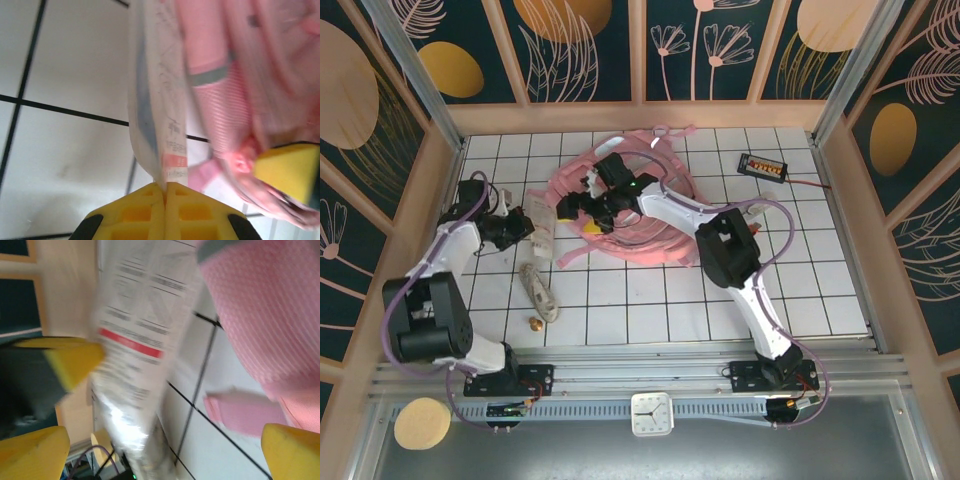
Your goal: Pack the student bag
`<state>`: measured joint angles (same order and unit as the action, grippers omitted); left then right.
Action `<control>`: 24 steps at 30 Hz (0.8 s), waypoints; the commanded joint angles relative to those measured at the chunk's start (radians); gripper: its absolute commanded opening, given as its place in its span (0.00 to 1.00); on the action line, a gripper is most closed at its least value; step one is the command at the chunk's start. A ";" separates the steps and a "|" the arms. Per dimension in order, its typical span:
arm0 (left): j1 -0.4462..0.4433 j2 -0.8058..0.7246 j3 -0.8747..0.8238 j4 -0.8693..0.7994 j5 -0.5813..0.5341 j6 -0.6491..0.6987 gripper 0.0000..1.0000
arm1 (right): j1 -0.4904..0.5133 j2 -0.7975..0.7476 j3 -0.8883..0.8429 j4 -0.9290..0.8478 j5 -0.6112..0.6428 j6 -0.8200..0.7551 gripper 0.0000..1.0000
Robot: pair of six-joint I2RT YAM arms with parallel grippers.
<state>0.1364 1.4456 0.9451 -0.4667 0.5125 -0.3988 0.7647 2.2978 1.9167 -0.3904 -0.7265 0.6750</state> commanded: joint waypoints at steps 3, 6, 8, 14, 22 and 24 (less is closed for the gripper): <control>0.000 -0.090 -0.122 -0.002 0.207 -0.044 0.00 | -0.051 -0.181 -0.181 0.060 0.036 -0.004 0.99; -0.006 -0.115 -0.127 -0.029 0.235 -0.020 0.00 | -0.045 -0.208 -0.210 0.098 -0.001 0.001 0.99; -0.010 -0.123 -0.139 -0.002 0.268 -0.032 0.00 | -0.037 -0.219 -0.243 0.191 -0.052 0.050 0.99; -0.011 -0.121 -0.095 0.044 0.334 -0.060 0.00 | -0.017 -0.173 -0.234 0.193 -0.082 0.142 0.99; -0.011 -0.153 -0.135 0.156 0.403 -0.146 0.00 | 0.026 -0.064 -0.209 0.305 -0.184 0.312 0.98; -0.011 -0.162 -0.157 0.189 0.419 -0.172 0.00 | 0.026 -0.047 -0.240 0.421 -0.204 0.418 0.97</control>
<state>0.1307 1.3190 0.8089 -0.3744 0.8425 -0.5293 0.7856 2.2139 1.7020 -0.1181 -0.8639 0.9405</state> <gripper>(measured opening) 0.059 0.974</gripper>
